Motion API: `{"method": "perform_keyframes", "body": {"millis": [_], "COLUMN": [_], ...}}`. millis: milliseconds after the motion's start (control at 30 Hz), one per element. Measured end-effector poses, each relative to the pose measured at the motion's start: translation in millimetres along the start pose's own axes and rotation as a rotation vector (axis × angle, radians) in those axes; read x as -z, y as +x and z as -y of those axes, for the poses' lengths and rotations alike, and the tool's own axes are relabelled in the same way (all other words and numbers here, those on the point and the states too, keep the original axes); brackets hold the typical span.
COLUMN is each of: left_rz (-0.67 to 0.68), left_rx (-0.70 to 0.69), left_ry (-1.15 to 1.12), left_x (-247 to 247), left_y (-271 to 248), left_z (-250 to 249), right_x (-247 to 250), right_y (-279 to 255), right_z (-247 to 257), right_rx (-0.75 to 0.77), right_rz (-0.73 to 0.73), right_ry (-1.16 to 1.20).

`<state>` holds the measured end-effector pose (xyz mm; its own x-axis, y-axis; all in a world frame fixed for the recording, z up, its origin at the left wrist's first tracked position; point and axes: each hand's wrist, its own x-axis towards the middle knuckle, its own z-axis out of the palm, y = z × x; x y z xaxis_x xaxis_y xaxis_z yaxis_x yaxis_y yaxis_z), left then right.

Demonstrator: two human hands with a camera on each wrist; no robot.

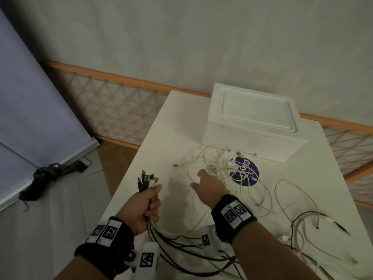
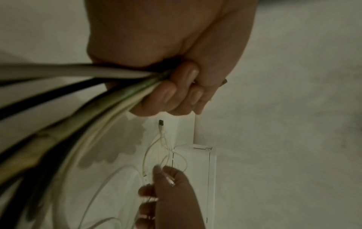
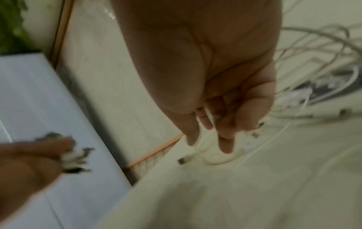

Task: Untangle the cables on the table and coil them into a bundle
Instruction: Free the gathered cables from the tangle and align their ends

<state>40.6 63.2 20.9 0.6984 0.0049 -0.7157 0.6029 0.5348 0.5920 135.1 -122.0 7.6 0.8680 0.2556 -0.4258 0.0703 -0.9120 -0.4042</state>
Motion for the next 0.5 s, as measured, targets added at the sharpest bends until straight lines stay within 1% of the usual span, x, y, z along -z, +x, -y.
{"method": "perform_keyframes", "body": {"millis": [33,67,100,133,167,200,267,300,367,400,433,500], "left_rz": [-0.010,-0.018,-0.021,-0.018,-0.011,-0.001,0.026,0.041,0.071,0.094,0.127,0.207], "left_rx": [-0.002,-0.004,-0.009,-0.018,-0.027,-0.033,-0.043,-0.052,-0.070,-0.072,-0.070,-0.068], "left_ry": [-0.010,-0.017,-0.023,-0.026,-0.028,-0.026,-0.017,-0.008,0.014,0.020,0.020,-0.009], "left_x": [0.8,1.1,1.3,1.0,0.3,-0.9,-7.0,-12.1,-25.7,-34.5,-43.5,-62.8], "left_y": [-0.2,-0.4,-0.9,-1.5,-2.4,-3.1,-5.4,-6.5,-7.9,-9.3,-11.1,-14.6], "left_z": [1.0,2.0,2.6,2.6,2.1,1.4,-1.3,-3.3,-7.9,-10.7,-12.9,-16.6], "right_x": [-0.7,-1.4,0.0,5.0,15.1,28.3,58.5,75.3,105.8,117.2,125.2,129.6], "right_y": [3.8,7.6,9.8,9.8,7.9,4.4,-7.5,-16.5,-37.5,-47.6,-58.5,-76.6], "right_z": [-9.9,-19.8,-28.1,-32.5,-30.8,-27.8,-17.4,-10.1,5.0,11.5,17.8,24.7], "right_rx": [-0.016,-0.024,-0.011,0.020,0.048,0.067,0.080,0.110,0.194,0.239,0.273,0.321], "right_rz": [0.004,0.042,0.078,0.095,0.090,0.050,-0.046,-0.115,-0.235,-0.269,-0.277,-0.218], "right_ry": [-0.190,-0.327,-0.405,-0.411,-0.363,-0.241,0.189,0.335,0.502,0.570,0.620,0.633]}}
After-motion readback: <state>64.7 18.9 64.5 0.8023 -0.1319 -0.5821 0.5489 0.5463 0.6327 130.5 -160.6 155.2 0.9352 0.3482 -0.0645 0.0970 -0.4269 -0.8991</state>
